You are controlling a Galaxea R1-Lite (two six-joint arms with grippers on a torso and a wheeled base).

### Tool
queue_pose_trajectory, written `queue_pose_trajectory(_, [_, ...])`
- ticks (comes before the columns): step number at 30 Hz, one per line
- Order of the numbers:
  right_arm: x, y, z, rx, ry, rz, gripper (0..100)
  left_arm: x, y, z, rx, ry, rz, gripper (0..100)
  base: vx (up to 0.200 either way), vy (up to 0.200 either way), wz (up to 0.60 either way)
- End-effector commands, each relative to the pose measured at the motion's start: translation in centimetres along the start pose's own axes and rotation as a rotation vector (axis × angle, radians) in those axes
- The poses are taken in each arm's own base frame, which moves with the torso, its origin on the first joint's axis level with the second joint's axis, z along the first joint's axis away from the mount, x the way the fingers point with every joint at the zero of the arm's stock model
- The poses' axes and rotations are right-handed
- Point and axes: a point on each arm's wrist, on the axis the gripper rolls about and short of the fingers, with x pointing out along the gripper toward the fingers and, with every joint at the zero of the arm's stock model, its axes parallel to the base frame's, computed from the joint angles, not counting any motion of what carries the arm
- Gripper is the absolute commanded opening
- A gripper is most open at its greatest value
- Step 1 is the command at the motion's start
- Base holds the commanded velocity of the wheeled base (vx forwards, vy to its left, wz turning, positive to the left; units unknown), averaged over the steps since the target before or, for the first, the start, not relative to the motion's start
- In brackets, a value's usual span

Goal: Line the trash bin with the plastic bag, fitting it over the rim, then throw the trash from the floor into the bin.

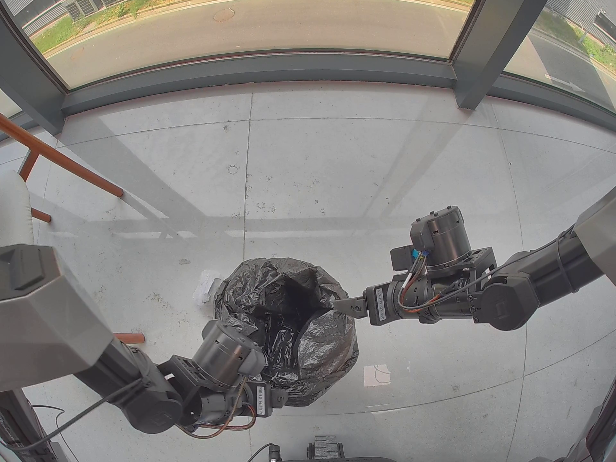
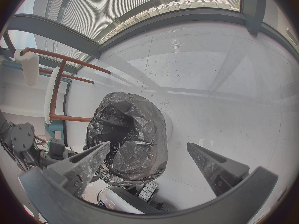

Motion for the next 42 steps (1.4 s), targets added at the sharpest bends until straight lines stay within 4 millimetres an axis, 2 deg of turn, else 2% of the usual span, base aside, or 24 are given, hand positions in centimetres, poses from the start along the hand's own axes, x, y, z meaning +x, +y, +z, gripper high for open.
queue_pose_trajectory(1, [0.1,0.1,-0.1,-0.002,0.003,0.003,100,1.3,0.5,-1.9,0.031,0.081,0.05,100,0.0,0.0,0.0])
queue_pose_trajectory(6, [0.1,0.0,-0.1,0.001,0.005,0.0,100,1.0,1.8,-3.1,0.033,0.126,0.089,100,0.0,0.0,0.0])
queue_pose_trajectory(10, [0.2,0.0,-0.2,0.002,0.01,-0.001,100,0.7,1.8,-2.9,0.019,0.111,0.079,100,0.0,0.0,0.0])
queue_pose_trajectory(13, [0.2,0.0,-0.3,0.002,0.011,-0.002,100,-0.6,1.1,-1.7,0.0,0.045,0.03,100,0.0,0.0,0.0])
queue_pose_trajectory(14, [0.2,0.0,-0.3,0.002,0.011,-0.002,100,-1.9,0.1,0.3,-0.044,-0.037,-0.029,100,0.0,0.0,0.0])
queue_pose_trajectory(16, [0.2,0.0,-0.3,0.002,0.011,-0.002,100,-2.3,0.0,1.1,-0.081,-0.066,-0.044,100,0.0,0.0,0.0])
queue_pose_trajectory(19, [0.2,-0.1,-0.3,0.003,0.01,-0.004,100,-1.8,0.7,2.2,-0.127,-0.07,-0.015,100,0.0,0.0,0.0])
queue_pose_trajectory(21, [0.4,-0.1,-0.4,0.003,0.015,-0.006,100,-0.6,1.5,2.3,-0.147,-0.046,0.024,100,0.0,0.0,0.0])
queue_pose_trajectory(23, [0.5,-0.1,-0.5,0.001,0.02,-0.005,100,0.8,2.3,2.0,-0.157,-0.011,0.063,100,0.0,0.0,0.0])
queue_pose_trajectory(26, [0.6,0.0,-0.5,-0.001,0.022,-0.001,100,1.4,2.6,1.2,-0.152,0.024,0.087,100,0.0,0.0,0.0])
queue_pose_trajectory(35, [0.7,0.1,-0.6,-0.003,0.026,0.0,100,1.0,4.0,-1.3,-0.136,0.1,0.139,100,0.0,0.0,0.0])
queue_pose_trajectory(42, [0.9,0.1,-0.9,-0.002,0.035,-0.001,100,0.8,4.8,-2.5,-0.131,0.123,0.198,100,0.0,0.0,0.0])
